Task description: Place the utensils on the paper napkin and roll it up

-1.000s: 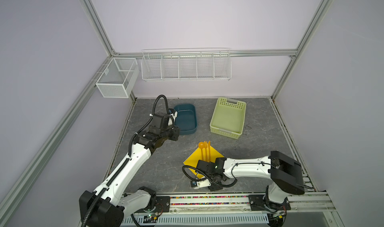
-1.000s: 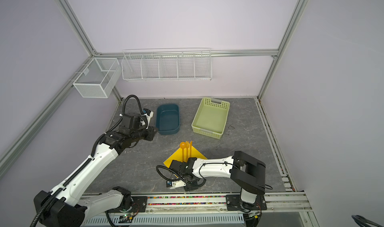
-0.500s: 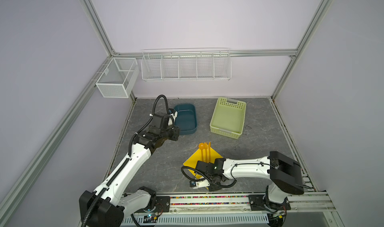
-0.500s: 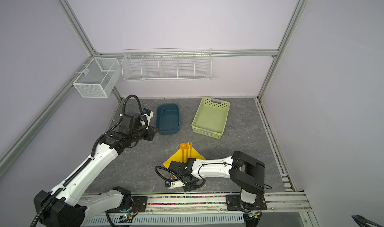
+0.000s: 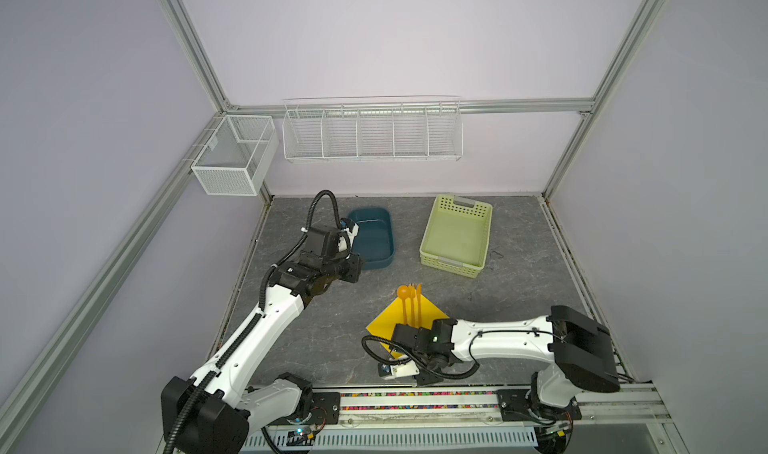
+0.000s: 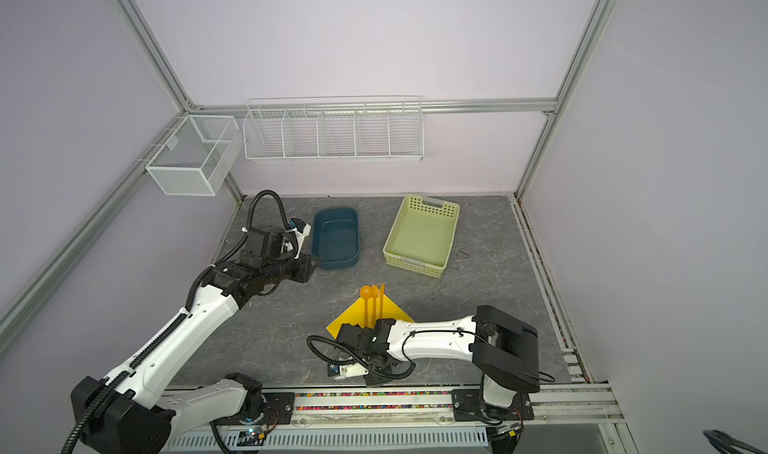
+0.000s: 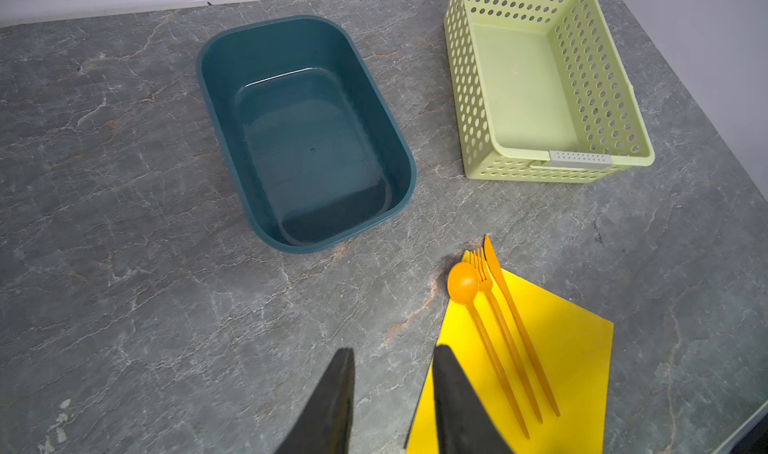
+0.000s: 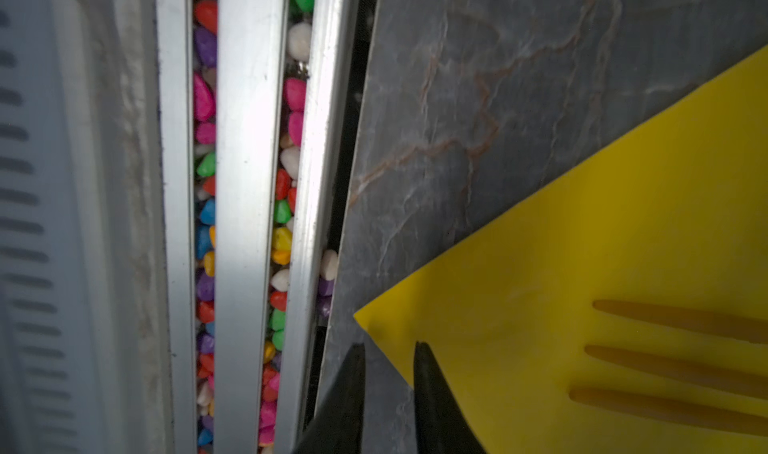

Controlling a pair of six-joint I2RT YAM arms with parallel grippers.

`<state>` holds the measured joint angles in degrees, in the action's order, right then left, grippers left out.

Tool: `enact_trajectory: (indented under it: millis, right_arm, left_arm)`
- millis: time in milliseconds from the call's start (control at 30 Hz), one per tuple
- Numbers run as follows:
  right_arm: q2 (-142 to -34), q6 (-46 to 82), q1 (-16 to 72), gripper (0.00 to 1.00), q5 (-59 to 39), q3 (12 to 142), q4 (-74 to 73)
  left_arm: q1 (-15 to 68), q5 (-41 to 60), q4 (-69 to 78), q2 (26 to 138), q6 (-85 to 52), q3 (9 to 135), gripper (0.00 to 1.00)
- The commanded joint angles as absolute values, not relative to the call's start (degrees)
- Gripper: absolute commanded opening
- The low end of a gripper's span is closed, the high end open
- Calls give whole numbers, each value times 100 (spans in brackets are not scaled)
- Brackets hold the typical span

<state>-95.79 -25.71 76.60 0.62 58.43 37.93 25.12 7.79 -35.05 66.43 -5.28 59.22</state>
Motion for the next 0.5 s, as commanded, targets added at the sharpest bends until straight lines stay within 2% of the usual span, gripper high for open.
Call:
enact_trajectory:
  millis: [0,467]
  right_arm:
    - [-9660,-2468,7751,26,-27,5884,3756]
    - [-9920,-2424,7791,25,295,5783,3674]
  left_arm:
    - [2488,826,-3533,6649,-475,5887,33]
    - [2492,798,-3552,6601,-466,5886,33]
